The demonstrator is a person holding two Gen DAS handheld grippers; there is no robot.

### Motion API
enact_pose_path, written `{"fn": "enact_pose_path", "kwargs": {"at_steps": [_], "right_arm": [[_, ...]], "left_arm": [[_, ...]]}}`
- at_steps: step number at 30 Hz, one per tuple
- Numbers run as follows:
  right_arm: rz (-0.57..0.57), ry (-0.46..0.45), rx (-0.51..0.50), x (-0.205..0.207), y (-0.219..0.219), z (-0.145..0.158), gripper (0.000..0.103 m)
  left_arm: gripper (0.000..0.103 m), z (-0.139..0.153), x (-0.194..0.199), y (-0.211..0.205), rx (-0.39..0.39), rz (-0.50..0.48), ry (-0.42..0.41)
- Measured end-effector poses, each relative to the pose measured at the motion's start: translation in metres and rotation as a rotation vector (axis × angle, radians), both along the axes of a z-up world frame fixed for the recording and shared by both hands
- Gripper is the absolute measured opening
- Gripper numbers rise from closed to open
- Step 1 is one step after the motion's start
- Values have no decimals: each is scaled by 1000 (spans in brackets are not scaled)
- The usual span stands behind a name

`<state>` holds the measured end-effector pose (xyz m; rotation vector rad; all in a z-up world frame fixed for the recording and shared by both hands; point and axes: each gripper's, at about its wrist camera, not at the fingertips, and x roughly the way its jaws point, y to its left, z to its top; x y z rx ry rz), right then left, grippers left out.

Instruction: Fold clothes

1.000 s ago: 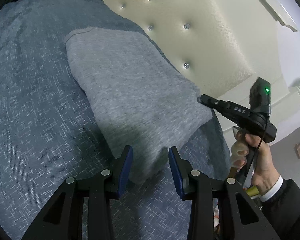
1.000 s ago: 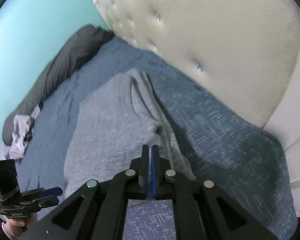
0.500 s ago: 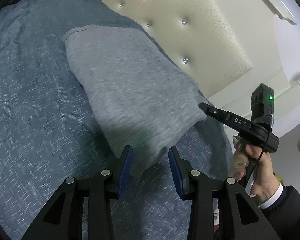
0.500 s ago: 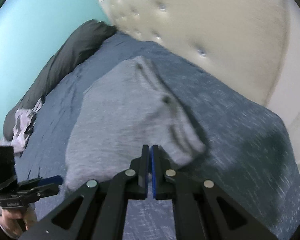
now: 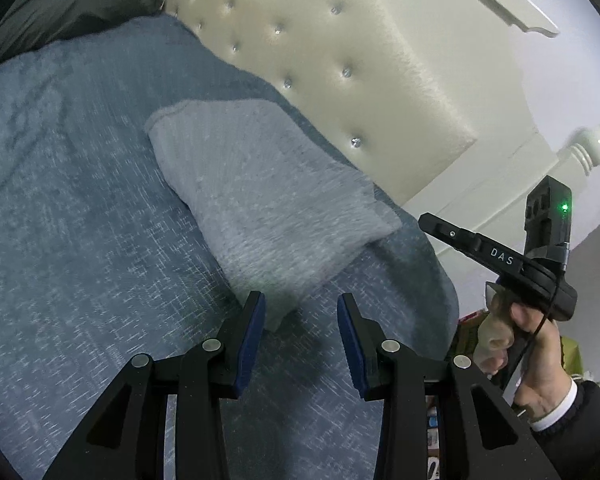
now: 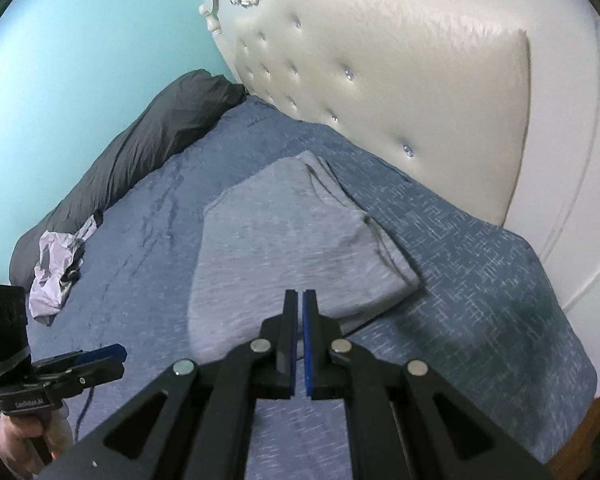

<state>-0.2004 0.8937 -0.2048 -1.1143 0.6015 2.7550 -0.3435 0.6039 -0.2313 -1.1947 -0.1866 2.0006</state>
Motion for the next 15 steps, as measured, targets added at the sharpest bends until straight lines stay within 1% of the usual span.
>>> {"fn": "enact_pose_path", "kwargs": {"at_steps": [1,11,15], "right_arm": [[-12,0,16,4,-6,5,2],[-16,44,59,43,-50,49,2],[-7,55,77,62,-71,71,2]], "left_arm": [[41,5,4,-3,0,2,9],[43,55,40,-27,-8,16,84],[47,74,60,-40,-8,19,119]]}}
